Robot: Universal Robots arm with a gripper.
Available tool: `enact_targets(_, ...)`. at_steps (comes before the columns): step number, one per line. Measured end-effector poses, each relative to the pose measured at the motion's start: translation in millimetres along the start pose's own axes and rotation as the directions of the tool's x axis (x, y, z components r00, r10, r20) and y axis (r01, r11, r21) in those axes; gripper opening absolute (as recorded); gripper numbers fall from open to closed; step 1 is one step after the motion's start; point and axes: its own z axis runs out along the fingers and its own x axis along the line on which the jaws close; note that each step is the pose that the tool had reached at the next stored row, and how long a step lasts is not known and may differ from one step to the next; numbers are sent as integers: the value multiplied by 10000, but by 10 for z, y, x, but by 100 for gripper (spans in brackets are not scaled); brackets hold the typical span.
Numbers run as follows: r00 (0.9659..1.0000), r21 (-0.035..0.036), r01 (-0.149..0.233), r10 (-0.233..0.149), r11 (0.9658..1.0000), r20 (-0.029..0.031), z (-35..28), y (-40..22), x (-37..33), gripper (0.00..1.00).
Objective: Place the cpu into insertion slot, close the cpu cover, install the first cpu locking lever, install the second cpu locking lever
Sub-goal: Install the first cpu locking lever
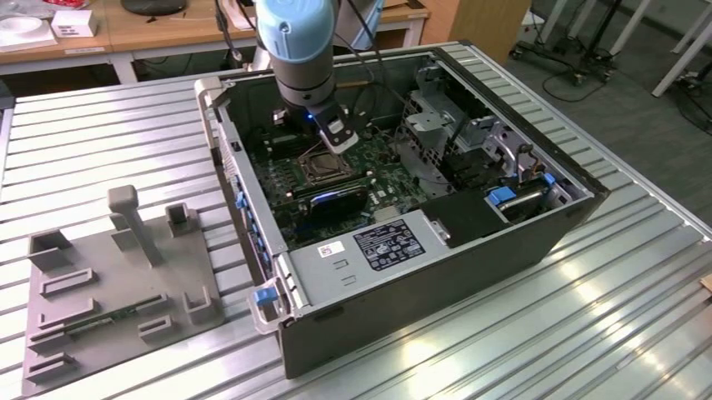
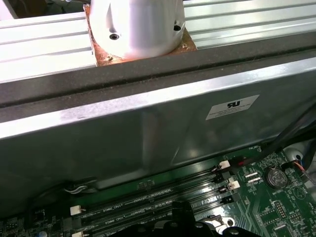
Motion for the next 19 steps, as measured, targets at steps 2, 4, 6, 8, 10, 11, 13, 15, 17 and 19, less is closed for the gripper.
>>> enact_targets(2, 10000, 0, 0, 0, 10000, 0, 0, 0, -1, 11)
enact_targets(4, 10000, -1, 0, 0, 10000, 0, 0, 0, -1, 11)
enact_targets(6, 10000, -1, 0, 0, 10000, 0, 0, -1, -2, 11)
enact_targets(8, 10000, -1, 0, 0, 10000, 0, -1, -4, -3, 11)
enact_targets(10, 10000, -1, 0, 0, 10000, 0, -4, -10, -5, 11)
enact_targets(11, 10000, 2, -8, 8, 10000, -16, -13, -6, -7, 11)
enact_targets(13, 10000, 3, -11, 11, 10000, -20, -15, -6, -7, 11)
enact_targets(15, 10000, 2, -14, 14, 10000, -27, -18, -4, -7, 11)
enact_targets(17, 10000, -4, -18, 18, 10000, -34, -21, -3, -8, 11)
enact_targets(19, 10000, -11, -23, 23, 10000, -41, -25, -2, -9, 11)
